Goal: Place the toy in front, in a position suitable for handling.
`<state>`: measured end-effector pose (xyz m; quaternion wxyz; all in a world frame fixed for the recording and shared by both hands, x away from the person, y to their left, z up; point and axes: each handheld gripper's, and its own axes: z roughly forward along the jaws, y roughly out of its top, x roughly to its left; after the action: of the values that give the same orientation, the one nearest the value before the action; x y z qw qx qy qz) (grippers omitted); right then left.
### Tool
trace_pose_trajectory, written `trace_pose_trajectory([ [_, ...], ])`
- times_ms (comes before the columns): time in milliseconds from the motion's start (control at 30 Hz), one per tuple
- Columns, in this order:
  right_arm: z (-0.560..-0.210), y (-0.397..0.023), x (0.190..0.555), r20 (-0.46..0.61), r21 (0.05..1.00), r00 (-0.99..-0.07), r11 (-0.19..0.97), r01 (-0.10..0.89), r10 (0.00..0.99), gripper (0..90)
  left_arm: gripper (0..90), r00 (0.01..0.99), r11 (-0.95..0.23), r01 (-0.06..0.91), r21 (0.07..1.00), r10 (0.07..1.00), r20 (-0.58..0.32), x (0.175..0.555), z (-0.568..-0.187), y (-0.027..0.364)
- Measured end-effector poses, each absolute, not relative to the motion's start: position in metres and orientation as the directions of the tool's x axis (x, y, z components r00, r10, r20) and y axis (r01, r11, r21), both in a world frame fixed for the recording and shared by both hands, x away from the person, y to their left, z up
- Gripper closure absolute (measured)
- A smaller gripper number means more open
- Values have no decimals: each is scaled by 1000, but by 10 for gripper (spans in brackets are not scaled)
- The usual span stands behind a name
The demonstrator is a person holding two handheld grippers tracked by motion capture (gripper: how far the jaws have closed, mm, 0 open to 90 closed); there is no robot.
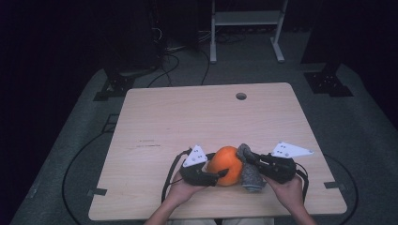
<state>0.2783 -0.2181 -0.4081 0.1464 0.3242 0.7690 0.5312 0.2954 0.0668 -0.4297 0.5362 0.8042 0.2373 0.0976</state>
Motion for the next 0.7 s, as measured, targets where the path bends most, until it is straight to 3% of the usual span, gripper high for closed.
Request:
trace_pose_trajectory([
  [200, -393, -192, 266, 14, 932, -814, 287, 221, 580, 805, 301, 877, -336, 239, 911, 478, -54, 290, -432, 66],
  [300, -397, -196, 273, 7, 933, -827, 293, 207, 563, 799, 299, 881, -350, 228, 909, 471, -39, 288, -431, 68],
  [467, -407, -213, 281, 67, 921, -788, 267, 285, 612, 801, 291, 886, -355, 223, 908, 463, -36, 288, -432, 66],
  [700, -406, -210, 279, 78, 921, -799, 264, 286, 596, 802, 284, 888, -355, 226, 907, 458, -42, 288, -433, 68],
])
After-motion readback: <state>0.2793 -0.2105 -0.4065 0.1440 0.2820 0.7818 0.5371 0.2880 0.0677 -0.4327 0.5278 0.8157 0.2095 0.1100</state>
